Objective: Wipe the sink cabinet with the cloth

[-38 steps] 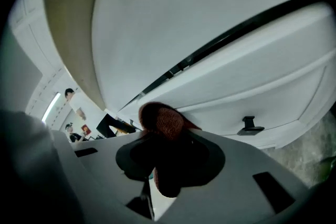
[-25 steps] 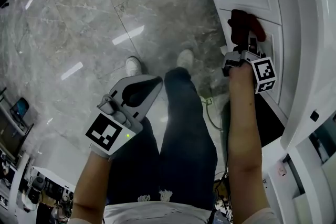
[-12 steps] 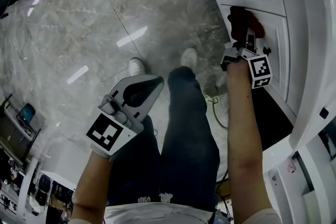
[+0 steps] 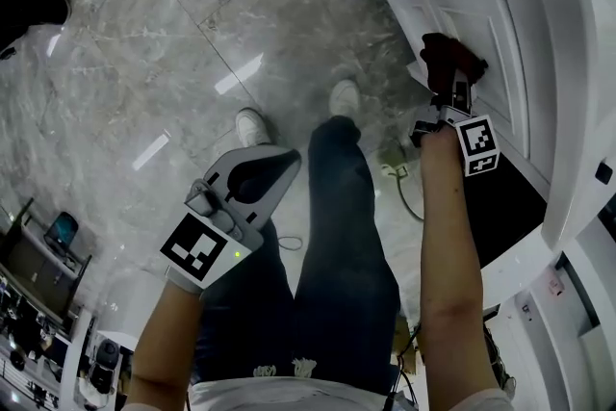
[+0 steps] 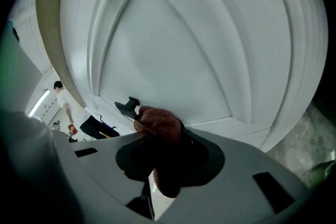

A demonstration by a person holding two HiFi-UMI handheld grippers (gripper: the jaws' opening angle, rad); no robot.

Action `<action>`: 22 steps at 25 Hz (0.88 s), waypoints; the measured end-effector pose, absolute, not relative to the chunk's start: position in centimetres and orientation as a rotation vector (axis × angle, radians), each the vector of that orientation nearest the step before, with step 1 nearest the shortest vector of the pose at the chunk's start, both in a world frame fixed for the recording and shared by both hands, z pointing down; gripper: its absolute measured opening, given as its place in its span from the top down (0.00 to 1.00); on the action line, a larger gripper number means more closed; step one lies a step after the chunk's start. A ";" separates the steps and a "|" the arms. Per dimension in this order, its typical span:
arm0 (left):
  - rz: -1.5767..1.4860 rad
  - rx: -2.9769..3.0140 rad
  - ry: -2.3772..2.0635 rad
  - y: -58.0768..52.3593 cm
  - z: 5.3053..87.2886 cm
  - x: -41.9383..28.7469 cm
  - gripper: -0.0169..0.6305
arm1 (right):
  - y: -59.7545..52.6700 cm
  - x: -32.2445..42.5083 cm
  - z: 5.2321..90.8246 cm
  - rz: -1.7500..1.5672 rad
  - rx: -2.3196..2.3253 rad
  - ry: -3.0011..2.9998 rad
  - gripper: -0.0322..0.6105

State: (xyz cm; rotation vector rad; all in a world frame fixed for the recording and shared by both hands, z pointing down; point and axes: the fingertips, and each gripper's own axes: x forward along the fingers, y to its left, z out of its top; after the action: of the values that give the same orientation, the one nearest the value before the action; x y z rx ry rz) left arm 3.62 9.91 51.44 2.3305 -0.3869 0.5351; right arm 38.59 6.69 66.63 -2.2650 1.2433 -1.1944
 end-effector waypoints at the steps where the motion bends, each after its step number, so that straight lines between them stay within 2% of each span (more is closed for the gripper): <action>1: 0.540 2.328 -0.375 10.1 51.5 3.6 0.96 | 7.4 38.9 66.6 -1.196 -2.276 1.227 0.81; 13: 0.573 2.358 -0.238 10.9 51.8 3.9 0.96 | 14.4 41.6 65.6 -1.150 -2.399 1.109 0.81; 22: 0.575 2.383 -0.154 11.6 51.3 4.0 0.96 | 18.2 42.9 61.2 -1.019 -2.429 1.013 0.81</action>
State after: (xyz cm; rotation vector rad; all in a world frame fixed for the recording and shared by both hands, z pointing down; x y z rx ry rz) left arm 3.96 11.60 51.30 2.3830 -0.1540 0.5753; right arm 42.86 18.16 61.25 -2.4286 1.0133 -1.0186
